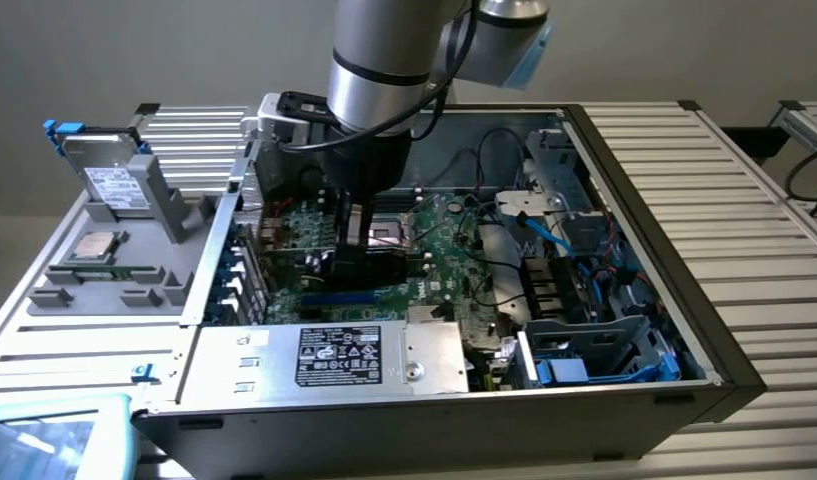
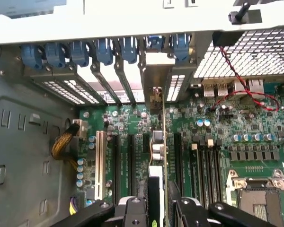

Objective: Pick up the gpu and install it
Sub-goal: 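Insert the gpu into the slot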

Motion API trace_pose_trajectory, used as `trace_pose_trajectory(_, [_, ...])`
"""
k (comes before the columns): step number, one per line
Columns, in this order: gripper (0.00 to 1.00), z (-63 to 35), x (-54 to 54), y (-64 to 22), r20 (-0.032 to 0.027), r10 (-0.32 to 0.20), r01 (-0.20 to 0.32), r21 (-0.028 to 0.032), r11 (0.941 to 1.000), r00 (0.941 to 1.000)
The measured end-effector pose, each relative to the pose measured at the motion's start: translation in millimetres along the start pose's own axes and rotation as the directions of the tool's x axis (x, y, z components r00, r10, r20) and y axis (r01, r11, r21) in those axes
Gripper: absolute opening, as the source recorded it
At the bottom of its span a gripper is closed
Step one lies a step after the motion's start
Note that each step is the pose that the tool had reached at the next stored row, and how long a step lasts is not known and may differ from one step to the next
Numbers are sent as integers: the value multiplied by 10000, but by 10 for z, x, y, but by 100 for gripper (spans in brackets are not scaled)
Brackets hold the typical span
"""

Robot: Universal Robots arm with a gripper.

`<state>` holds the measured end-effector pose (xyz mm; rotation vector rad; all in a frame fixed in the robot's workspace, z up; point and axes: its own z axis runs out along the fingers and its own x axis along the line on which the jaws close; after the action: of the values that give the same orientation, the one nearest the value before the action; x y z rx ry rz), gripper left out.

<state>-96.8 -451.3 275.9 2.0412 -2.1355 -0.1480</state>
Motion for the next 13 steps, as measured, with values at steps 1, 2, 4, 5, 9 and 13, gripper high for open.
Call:
trace_pose_trajectory(1, [27, 3, 0, 0, 1, 6, -6, -1, 10000, 10000])
trace_pose_trajectory(2, [27, 4, 0, 1, 5, 29, -29, -19, 10000, 10000])
trace_pose_trajectory(4, [27, 5, -1, 1, 5, 58, -58, -197, 9998, 10000])
trace_pose_trajectory(5, [27, 4, -1, 1, 4, 70, -70, -259, 9996, 10000])
trace_pose_trajectory(9, [27, -3, -2, -18, 4, 89, -89, -348, 9994, 10000])
trace_pose_trajectory(13, [27, -32, -8, -30, 5, 100, -99, -373, 9993, 10000])
